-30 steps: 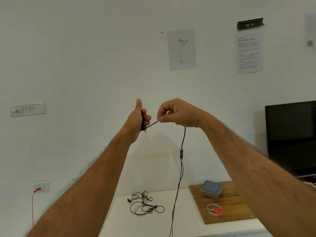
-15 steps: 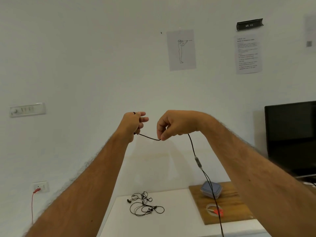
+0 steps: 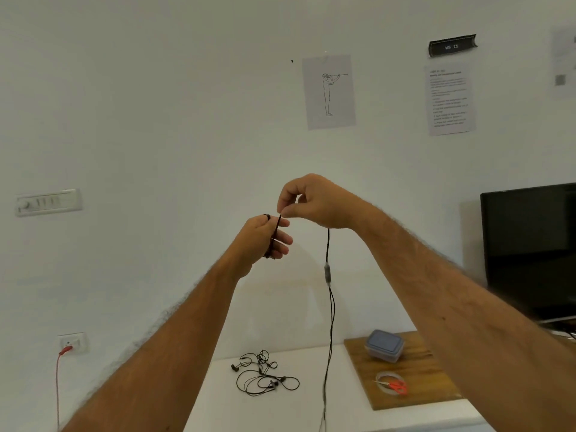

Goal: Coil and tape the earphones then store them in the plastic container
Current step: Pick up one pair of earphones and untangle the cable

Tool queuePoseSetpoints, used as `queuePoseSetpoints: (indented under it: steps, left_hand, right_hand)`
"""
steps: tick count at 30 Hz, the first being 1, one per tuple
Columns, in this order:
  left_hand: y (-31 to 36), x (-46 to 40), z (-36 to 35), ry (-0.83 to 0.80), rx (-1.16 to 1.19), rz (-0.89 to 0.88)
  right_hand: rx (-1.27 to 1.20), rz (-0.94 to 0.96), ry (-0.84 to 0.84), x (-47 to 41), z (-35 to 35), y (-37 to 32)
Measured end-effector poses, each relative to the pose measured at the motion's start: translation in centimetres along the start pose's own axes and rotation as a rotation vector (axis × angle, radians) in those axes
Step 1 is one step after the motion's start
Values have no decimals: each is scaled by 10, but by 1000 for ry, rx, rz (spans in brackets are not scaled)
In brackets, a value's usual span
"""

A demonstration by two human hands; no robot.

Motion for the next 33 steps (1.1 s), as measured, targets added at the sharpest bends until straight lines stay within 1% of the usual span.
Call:
queuePoseSetpoints:
  steps: [4,7,10,13,17,21,25,30,33]
  left_hand:
    - [11,10,-11,-103,123,-55]
    - [18,14,-19,-134,144,-43]
    - [22,14,-23,-159,202,3]
    - [24,16,-24,-228,250,83]
    - [24,17,-25,-242,199,145]
    - [25,15,-26,-186,97,99]
    - [25,15,-28,-167,18,51]
    - [26,16,-29,-174,44,51]
    - [30,15,-28,-179,120,55]
  right_hand:
    - [-24,-14,205,-6,-2,24]
    - [-86,-45,262,-6,-6,38]
    - [-239,-88,295,-1,-10,45]
    - [-341,-118,320,3,-12,51]
    - [-416,-107,327,3,-14,54]
    - [-461,-92,327,3,-14,55]
    - [-472,-110,315,4,-16,56]
    - [-496,-123,310,4,-22,57]
    - [-557,-136,316,4,-25,58]
Point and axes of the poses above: each hand's wrist, its own x-axis away from the middle knuckle, its own z-axis out of the back of the hand, y = z × x, the point moved 3 cm from there along -x, towards the middle knuckle
